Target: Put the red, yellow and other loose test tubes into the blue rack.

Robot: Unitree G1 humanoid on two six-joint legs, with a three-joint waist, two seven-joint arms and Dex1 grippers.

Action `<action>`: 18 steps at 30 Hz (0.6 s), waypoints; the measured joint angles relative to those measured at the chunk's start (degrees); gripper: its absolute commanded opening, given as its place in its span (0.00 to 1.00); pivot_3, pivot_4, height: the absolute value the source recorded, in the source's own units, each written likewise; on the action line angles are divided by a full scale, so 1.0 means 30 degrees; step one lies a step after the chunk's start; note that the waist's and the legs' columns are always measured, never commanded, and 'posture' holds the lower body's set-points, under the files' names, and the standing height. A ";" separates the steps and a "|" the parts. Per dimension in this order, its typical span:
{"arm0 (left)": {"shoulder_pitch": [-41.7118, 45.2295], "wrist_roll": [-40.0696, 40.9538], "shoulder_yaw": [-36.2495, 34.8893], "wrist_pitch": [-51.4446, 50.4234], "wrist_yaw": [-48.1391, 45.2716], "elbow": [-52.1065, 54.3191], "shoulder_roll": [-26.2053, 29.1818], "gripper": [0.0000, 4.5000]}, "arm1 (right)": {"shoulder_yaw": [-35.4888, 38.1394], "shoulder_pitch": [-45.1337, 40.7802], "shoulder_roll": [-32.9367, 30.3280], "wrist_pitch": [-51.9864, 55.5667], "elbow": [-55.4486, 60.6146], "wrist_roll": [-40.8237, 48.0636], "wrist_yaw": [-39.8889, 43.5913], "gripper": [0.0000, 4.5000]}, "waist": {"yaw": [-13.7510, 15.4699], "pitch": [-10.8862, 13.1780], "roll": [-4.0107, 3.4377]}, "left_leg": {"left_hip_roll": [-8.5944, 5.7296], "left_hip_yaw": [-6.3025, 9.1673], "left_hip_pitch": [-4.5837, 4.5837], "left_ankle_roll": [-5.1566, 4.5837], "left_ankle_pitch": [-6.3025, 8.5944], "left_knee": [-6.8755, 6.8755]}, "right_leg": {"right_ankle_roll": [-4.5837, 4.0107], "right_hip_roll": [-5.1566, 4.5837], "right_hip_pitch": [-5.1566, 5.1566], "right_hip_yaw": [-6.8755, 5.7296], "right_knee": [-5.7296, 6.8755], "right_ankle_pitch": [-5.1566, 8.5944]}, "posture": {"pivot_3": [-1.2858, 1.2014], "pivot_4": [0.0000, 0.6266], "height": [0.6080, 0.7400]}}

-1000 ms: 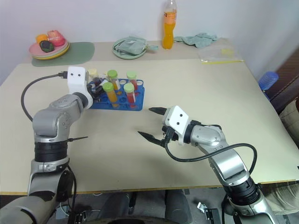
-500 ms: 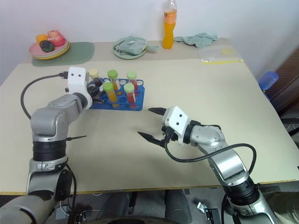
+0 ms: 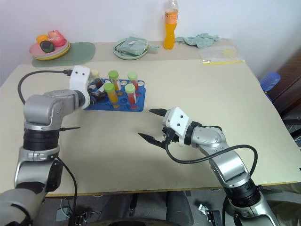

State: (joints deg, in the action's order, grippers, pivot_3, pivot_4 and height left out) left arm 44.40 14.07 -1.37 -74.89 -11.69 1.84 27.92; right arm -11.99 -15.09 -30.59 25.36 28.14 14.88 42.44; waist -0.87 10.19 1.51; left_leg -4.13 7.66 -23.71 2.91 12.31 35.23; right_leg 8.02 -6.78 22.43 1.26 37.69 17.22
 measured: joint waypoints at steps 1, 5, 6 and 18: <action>0.0020 0.0065 0.0043 -0.0041 -0.0190 -0.0230 -0.0024 0.83 | 0.0000 -0.0001 0.0053 0.0000 -0.0059 -0.0003 -0.0004 1.00 | 0.0003 0.0000 0.0000 | 0.0001 0.0001 0.0000 0.0000 -0.0001 0.0000 | 0.0000 0.0000 0.0000 0.0000 0.0000 0.0000 | 0.52 0.24 1.00; 0.0311 0.0055 0.0026 0.0053 -0.0287 -0.0753 -0.0063 0.71 | -0.0001 -0.0002 0.0091 0.0000 -0.0096 -0.0018 -0.0017 1.00 | 0.0011 0.0000 0.0001 | 0.0001 0.0009 0.0000 0.0003 -0.0001 0.0000 | 0.0000 -0.0002 0.0002 0.0002 0.0001 0.0000 | 0.52 0.24 1.00; 0.0330 0.0053 -0.0010 0.0122 -0.0282 -0.0840 -0.0165 0.64 | -0.0001 -0.0002 0.0096 0.0000 -0.0099 -0.0023 -0.0025 1.00 | 0.0013 0.0000 0.0001 | 0.0001 0.0010 0.0000 0.0002 -0.0002 0.0000 | 0.0000 -0.0002 0.0002 0.0004 0.0001 0.0000 | 0.52 0.24 1.00; 0.0240 -0.0114 0.0137 0.0555 -0.0597 -0.0548 -0.0289 0.20 | -0.0001 -0.0004 0.0103 0.0000 -0.0106 -0.0029 -0.0060 1.00 | 0.0011 0.0000 0.0001 | 0.0002 0.0009 0.0000 0.0006 -0.0003 0.0000 | 0.0000 -0.0002 0.0006 0.0007 0.0005 0.0000 | 0.52 0.24 1.00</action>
State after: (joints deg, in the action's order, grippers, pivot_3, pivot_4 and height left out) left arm 45.11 13.73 -0.96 -73.23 -13.48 0.20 27.06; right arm -11.99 -15.10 -30.28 25.36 27.82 14.79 42.26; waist -0.84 10.19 1.51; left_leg -4.12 7.69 -23.71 2.92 12.30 35.23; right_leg 8.02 -6.79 22.45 1.28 37.71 17.22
